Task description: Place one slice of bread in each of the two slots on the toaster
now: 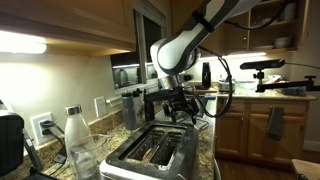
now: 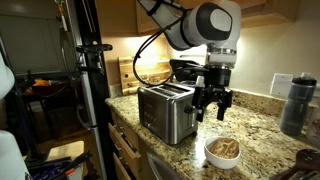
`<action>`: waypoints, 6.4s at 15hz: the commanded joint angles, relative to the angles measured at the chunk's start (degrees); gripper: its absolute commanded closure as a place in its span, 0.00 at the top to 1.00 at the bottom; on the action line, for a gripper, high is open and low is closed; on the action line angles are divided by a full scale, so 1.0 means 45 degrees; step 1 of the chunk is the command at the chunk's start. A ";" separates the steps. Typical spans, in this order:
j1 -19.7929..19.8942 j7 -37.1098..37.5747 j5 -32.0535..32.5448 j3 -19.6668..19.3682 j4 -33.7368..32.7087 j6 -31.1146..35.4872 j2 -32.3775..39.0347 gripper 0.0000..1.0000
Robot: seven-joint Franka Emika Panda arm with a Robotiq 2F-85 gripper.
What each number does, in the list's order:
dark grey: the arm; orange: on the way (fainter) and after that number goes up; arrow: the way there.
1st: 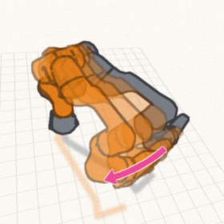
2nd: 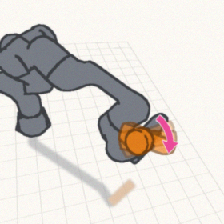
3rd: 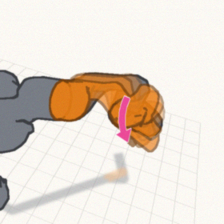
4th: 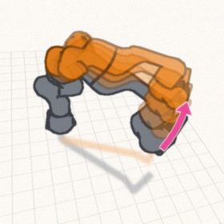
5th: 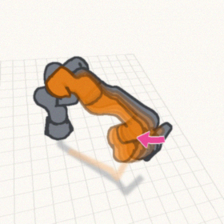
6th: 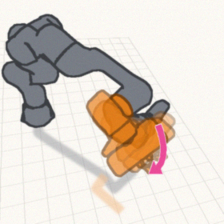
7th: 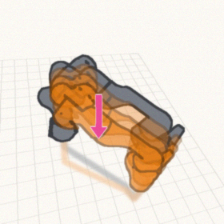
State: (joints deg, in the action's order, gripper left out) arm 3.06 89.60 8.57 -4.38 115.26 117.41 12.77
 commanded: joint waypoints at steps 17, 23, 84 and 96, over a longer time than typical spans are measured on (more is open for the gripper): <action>-0.0251 0.0251 -0.0137 -0.0699 -0.2297 0.0374 0.2627 1.00; -0.0209 0.0183 -0.0303 -0.0823 -0.2831 0.0332 0.3225 1.00; -0.0322 0.0427 -0.0136 -0.1425 -0.3030 0.0131 0.2815 0.05; -0.0759 0.1251 0.0625 -0.1492 -0.2253 -0.0093 0.1229 0.05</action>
State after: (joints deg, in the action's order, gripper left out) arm 0.99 92.28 9.33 -10.29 100.60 117.66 23.26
